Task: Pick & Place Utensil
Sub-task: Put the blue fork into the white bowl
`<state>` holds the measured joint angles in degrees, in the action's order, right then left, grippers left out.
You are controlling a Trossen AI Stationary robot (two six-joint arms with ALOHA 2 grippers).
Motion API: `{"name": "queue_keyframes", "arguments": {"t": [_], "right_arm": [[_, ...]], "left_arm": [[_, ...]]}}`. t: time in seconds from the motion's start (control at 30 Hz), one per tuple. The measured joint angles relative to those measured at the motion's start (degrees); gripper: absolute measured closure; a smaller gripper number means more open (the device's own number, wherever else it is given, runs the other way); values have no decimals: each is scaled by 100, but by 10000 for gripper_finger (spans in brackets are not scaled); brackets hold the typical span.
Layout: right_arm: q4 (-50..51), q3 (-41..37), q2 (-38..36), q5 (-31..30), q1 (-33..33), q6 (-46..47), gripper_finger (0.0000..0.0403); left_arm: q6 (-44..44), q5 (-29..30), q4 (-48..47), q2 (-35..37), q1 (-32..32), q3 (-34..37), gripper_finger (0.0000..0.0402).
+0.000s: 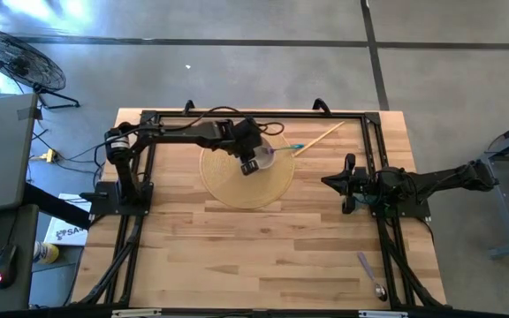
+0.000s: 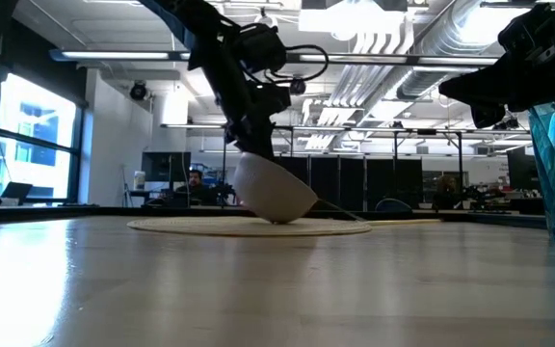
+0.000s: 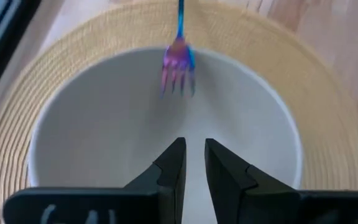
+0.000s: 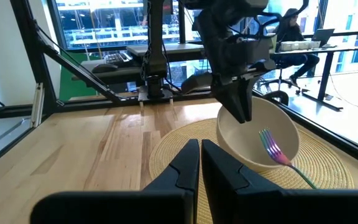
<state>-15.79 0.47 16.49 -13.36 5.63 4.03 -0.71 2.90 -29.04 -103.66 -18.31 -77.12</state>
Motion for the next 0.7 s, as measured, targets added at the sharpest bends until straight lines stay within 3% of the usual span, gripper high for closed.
{"name": "queue_keyframes", "arguments": {"t": [0.4, 0.7], "right_arm": [[7, 2, -2, 0, 0, 0, 391], [4, 2, -2, 2, 1, 0, 391]], "left_arm": [[-206, 215, -487, 306, -2, 75, 344], [-612, 238, 580, 1011, -2, 1597, 344]]}}
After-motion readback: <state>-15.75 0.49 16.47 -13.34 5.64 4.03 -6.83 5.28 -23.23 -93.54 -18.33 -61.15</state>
